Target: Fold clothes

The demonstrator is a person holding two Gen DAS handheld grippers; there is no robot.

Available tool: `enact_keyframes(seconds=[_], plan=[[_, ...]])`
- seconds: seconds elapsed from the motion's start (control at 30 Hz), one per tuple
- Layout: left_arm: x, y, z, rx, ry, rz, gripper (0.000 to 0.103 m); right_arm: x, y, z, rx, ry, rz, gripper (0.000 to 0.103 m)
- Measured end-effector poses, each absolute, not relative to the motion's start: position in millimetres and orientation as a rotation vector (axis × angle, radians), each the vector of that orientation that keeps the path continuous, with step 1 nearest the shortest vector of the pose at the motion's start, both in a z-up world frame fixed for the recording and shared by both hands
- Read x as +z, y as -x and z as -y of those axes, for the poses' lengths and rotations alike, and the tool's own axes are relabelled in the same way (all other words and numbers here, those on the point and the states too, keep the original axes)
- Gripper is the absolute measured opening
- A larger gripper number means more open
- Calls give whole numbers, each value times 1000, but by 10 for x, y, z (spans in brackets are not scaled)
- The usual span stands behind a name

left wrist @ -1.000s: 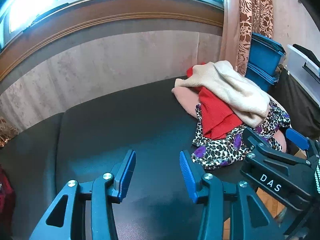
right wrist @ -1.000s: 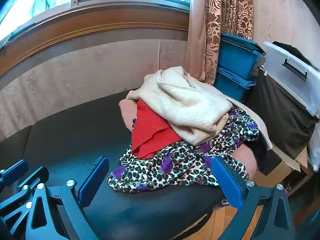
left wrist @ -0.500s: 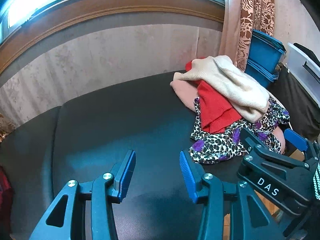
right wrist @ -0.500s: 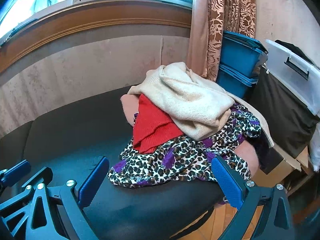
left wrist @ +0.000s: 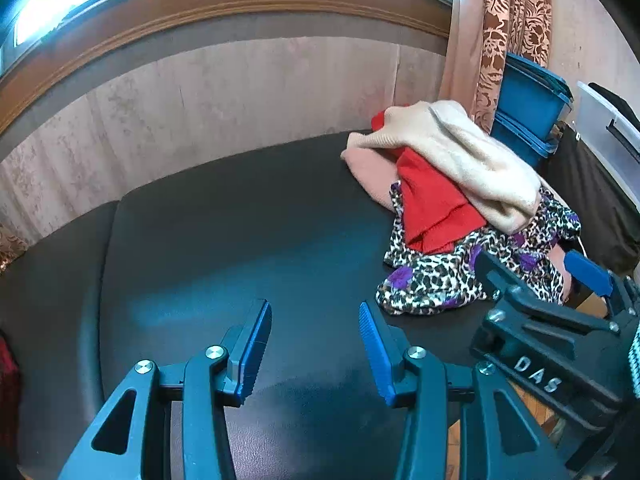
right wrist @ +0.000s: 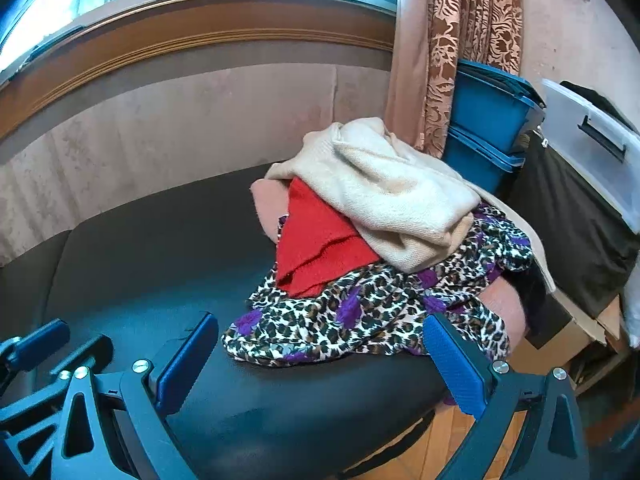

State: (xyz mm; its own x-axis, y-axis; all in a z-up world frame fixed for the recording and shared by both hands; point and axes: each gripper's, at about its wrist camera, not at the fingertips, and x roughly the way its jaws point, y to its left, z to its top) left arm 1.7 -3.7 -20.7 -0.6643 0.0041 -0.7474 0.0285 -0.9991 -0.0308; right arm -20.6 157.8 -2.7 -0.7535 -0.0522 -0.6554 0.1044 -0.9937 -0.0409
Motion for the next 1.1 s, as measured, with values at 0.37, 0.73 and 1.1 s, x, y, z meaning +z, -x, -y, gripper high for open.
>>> enact_keyframes(seconds=[0.37, 0.73, 1.1], plan=[[-879, -54, 381, -2789, -1387, 1, 47, 0, 488, -2169, -2660, -965, 330, 89], [-1238, -103, 762, -2817, -1505, -330, 51, 356, 1581, -2625, -2720, -913, 434, 101], [-1285, -161, 891, -2876, -1471, -399, 54, 326, 2980, -2296, -2565, -1136, 205, 103]])
